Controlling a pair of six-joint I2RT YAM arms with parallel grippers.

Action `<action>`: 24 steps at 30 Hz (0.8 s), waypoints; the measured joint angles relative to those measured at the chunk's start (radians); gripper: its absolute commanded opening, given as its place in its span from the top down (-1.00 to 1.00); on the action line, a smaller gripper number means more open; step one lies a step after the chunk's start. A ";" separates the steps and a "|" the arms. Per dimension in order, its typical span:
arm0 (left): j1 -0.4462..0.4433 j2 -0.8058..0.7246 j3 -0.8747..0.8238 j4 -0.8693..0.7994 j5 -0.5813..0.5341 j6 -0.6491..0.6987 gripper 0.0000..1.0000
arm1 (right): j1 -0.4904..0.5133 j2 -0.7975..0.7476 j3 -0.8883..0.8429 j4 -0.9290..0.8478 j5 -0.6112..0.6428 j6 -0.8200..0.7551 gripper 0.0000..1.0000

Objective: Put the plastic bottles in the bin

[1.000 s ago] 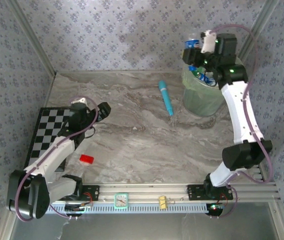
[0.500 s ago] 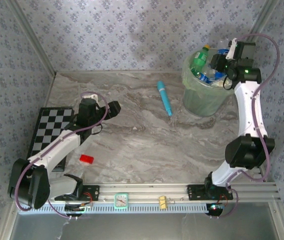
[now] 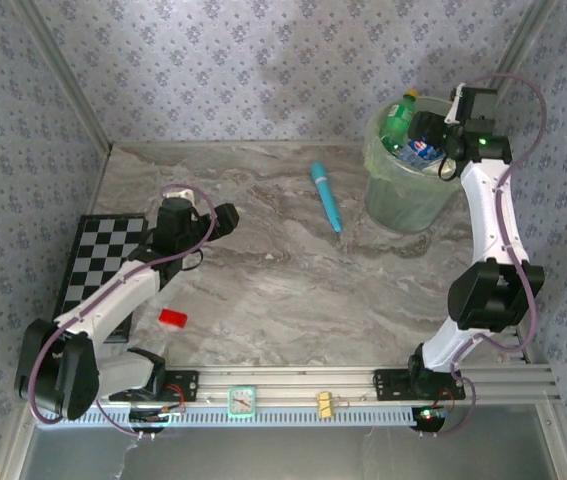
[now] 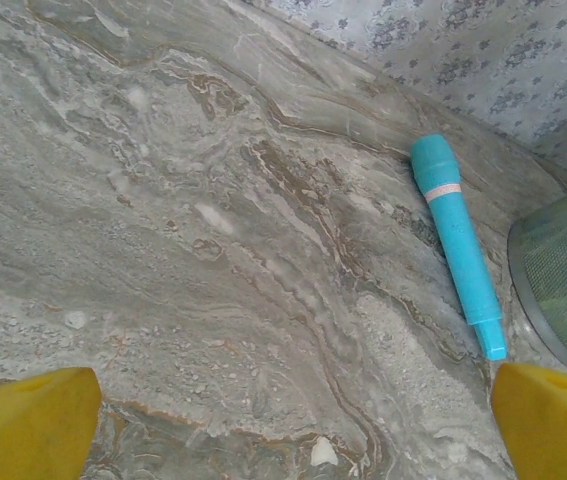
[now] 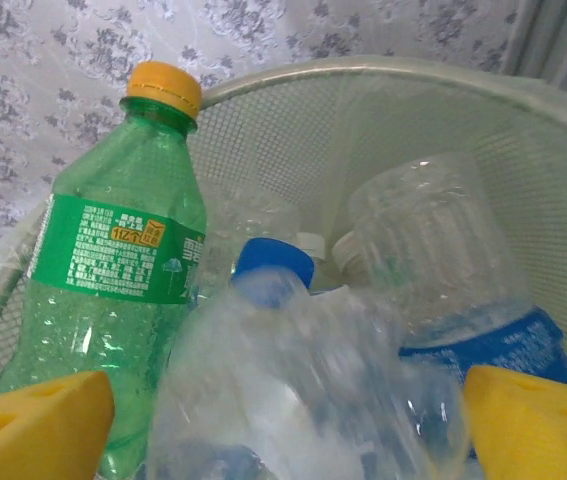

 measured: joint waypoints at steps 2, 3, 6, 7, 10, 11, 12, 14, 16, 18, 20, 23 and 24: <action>0.000 -0.007 0.000 -0.001 -0.010 0.000 -1.00 | 0.003 -0.045 -0.033 0.024 0.023 0.002 -1.00; 0.000 -0.010 0.000 -0.002 -0.017 0.000 -1.00 | 0.006 -0.071 -0.053 0.038 0.030 0.002 -1.00; 0.000 -0.019 0.000 -0.004 -0.040 0.003 -1.00 | 0.027 -0.156 -0.120 0.080 0.047 -0.002 -1.00; 0.000 -0.022 0.000 -0.008 -0.051 0.004 -1.00 | 0.038 -0.181 -0.142 0.093 0.051 -0.005 -1.00; 0.000 -0.037 0.000 -0.023 -0.094 0.011 -1.00 | 0.094 -0.272 -0.235 0.144 0.059 -0.026 -1.00; 0.000 -0.043 0.000 -0.028 -0.111 0.012 -1.00 | 0.119 -0.302 -0.271 0.161 0.060 -0.034 -0.99; 0.003 -0.050 0.000 -0.033 -0.129 0.016 -1.00 | 0.148 -0.332 -0.311 0.180 0.059 -0.042 -1.00; 0.012 -0.061 0.000 -0.036 -0.159 0.019 -1.00 | 0.206 -0.377 -0.381 0.211 0.059 -0.054 -1.00; 0.029 -0.070 0.000 -0.039 -0.188 0.019 -1.00 | 0.274 -0.412 -0.453 0.240 0.060 -0.069 -1.00; 0.055 -0.074 0.000 -0.043 -0.214 0.021 -1.00 | 0.345 -0.431 -0.523 0.264 0.068 -0.085 -1.00; 0.080 -0.074 0.000 -0.048 -0.236 0.029 -1.00 | 0.404 -0.437 -0.599 0.296 0.070 -0.106 -0.99; 0.108 -0.073 -0.010 -0.046 -0.270 0.056 -1.00 | 0.460 -0.438 -0.741 0.371 0.077 -0.153 -1.00; 0.114 -0.071 -0.016 -0.042 -0.285 0.071 -1.00 | 0.476 -0.438 -0.801 0.406 0.087 -0.174 -1.00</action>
